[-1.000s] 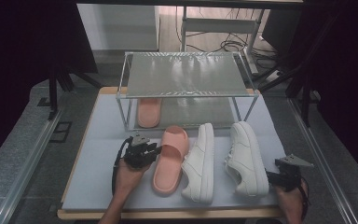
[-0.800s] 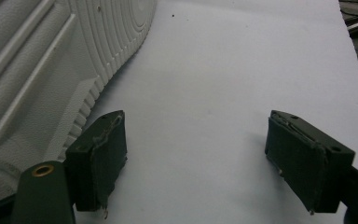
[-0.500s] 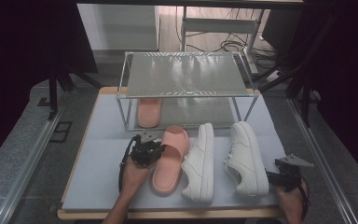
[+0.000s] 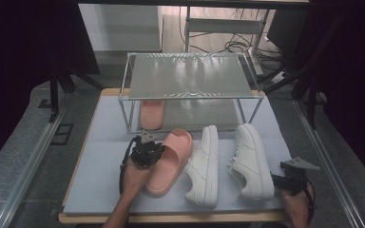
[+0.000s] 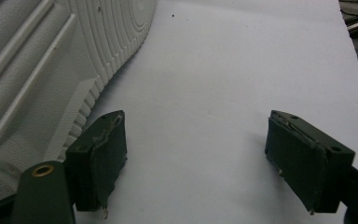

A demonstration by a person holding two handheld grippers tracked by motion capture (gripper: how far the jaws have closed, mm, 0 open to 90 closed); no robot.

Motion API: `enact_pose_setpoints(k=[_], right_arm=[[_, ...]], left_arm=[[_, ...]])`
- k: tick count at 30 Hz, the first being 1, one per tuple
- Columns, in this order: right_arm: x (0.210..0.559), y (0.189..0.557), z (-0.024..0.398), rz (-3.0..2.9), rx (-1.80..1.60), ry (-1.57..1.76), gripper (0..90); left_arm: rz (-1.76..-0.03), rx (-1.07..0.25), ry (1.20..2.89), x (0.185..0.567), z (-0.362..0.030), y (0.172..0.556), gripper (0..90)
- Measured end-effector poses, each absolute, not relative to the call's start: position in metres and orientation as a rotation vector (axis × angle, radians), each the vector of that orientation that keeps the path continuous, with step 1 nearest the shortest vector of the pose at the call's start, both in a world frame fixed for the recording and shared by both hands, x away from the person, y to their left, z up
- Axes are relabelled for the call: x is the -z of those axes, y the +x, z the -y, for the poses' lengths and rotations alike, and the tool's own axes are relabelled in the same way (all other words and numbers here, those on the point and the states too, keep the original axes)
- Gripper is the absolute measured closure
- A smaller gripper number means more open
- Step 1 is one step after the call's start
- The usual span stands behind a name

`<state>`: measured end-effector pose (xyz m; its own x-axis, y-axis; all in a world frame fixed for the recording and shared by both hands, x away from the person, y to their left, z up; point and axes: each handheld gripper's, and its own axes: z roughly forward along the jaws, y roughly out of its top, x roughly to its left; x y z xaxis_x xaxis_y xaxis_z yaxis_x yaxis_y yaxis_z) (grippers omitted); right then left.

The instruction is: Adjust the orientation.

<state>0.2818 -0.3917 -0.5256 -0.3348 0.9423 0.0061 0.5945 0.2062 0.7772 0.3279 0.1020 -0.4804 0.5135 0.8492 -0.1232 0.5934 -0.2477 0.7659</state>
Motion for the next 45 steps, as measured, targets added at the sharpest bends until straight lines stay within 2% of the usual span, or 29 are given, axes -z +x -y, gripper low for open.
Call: enact_pose_setpoints(k=[10, 21, 45], right_arm=[[0.525, 0.282, 0.392, -2.011, -0.962, 1.423, 20.7], [0.525, 0.282, 0.392, -2.011, -0.963, 1.423, 20.7], [0.525, 0.282, 0.392, -2.011, -0.964, 1.423, 20.7]], left_arm=[[-1.193, -0.44, 1.917, 0.463, -0.107, 0.336, 79.6], [-1.224, -0.489, 1.886, 0.448, -0.097, 0.37, 79.3], [-1.364, -0.587, 1.759, 0.474, -0.067, 0.433, 78.5]])
